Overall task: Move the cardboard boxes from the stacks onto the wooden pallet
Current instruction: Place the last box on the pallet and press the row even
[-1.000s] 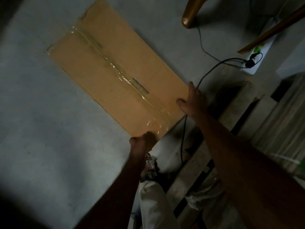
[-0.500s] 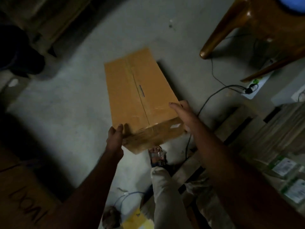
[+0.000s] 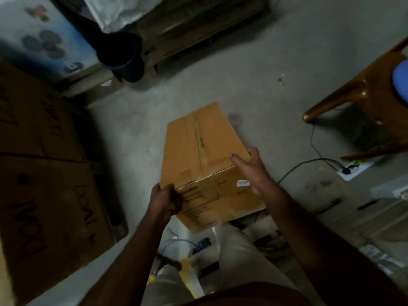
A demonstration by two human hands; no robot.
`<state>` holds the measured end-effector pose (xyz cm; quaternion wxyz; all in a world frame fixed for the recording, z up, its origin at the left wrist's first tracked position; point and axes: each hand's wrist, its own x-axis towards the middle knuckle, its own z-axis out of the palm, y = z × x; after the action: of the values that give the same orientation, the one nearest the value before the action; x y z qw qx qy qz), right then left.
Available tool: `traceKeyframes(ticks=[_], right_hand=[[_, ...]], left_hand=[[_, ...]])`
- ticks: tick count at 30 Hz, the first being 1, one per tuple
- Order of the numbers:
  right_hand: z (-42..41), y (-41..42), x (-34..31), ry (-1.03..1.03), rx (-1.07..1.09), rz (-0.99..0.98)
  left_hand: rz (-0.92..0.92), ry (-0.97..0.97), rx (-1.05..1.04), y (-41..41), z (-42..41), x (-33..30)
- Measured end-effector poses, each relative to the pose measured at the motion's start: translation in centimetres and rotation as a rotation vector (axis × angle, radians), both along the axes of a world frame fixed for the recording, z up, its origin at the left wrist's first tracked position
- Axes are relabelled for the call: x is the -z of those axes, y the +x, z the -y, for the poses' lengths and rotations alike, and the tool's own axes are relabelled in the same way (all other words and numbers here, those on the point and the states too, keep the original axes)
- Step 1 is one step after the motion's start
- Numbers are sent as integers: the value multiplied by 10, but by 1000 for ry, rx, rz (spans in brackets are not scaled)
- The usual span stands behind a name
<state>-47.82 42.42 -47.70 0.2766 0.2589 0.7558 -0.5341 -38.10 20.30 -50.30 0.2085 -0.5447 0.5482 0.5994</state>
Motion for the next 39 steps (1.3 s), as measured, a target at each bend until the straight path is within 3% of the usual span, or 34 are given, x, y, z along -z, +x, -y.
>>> traceKeyframes(ticks=[10, 17, 28, 39], right_hand=[[125, 57, -88, 80, -212, -272], [213, 118, -163, 10, -195, -449], [370, 218, -262, -181, -211, -745], [541, 307, -307, -284, -372, -851]], left_hand=[[-305, -211, -216, 73, 111, -104], [-474, -347, -292, 141, 200, -177], [-776, -391, -406, 267, 349, -273], [-858, -578, -605, 388, 476, -318]])
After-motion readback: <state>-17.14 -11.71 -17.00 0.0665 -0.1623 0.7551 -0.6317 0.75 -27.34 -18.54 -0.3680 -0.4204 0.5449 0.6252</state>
